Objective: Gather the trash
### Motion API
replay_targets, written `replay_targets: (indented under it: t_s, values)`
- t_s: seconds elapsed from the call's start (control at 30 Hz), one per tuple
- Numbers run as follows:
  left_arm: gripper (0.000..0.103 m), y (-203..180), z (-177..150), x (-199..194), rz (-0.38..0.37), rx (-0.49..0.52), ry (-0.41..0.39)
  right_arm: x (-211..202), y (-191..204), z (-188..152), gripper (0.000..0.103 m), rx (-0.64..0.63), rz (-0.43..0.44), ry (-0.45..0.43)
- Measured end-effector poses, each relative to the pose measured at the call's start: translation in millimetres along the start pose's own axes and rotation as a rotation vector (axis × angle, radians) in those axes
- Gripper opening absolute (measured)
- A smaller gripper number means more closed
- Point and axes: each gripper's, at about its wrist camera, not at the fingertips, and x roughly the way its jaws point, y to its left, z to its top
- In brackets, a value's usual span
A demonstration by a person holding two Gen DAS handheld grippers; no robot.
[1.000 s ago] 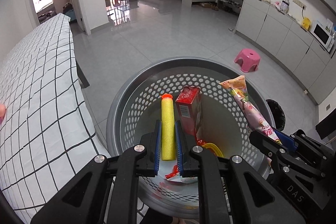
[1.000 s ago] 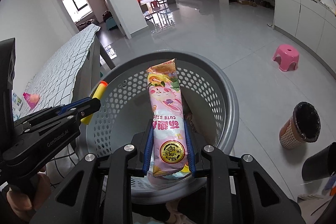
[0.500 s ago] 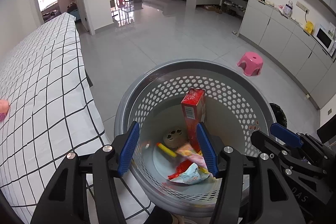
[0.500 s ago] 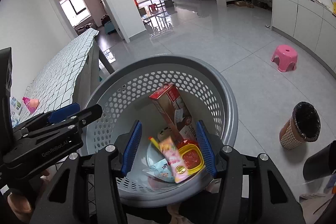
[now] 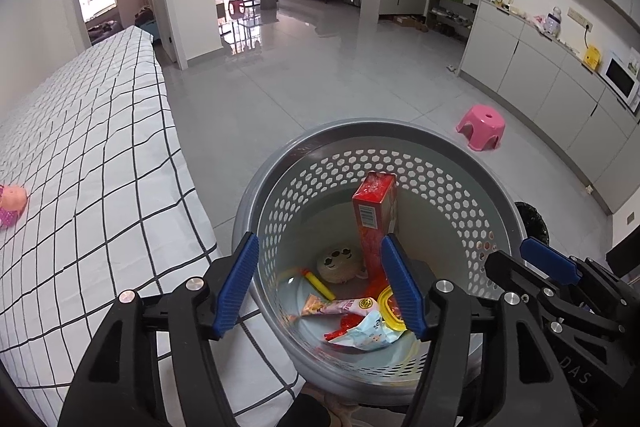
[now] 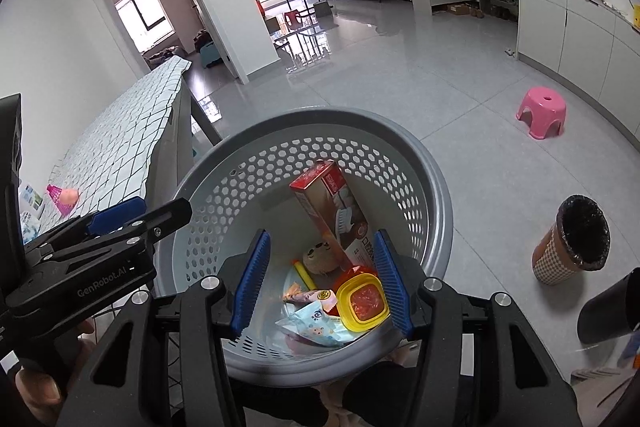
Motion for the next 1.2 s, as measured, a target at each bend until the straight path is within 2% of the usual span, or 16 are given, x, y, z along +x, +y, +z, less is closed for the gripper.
replay_targets:
  t_s: [0.47, 0.67, 0.83, 0.93, 1.2]
  values:
    - [0.072, 9.9, -3.5, -19.4, 0.014, -0.017, -0.04, -15.7, 11.5, -2.1, 0.054, -0.015, -0.007, -0.027]
    - [0.075, 25.8, -4.9, -31.3, 0.028, -0.046, -0.066, -22.1, 24.7, -2.6, 0.054, -0.037, 0.004, -0.037]
    - [0.081, 49.9, -8.4, -44.3, 0.07, -0.086, -0.094, -20.3, 44.2, -0.9, 0.058, -0.066, 0.038, -0.035]
    - [0.082, 69.2, -12.4, -52.0, 0.099, -0.119, -0.105, -17.9, 61.0, 1.4, 0.065, -0.094, 0.074, -0.039]
    - [0.084, 141.6, -27.0, -78.0, 0.216, -0.237, -0.136, 4.7, 133.6, 14.6, 0.068, -0.224, 0.206, -0.019]
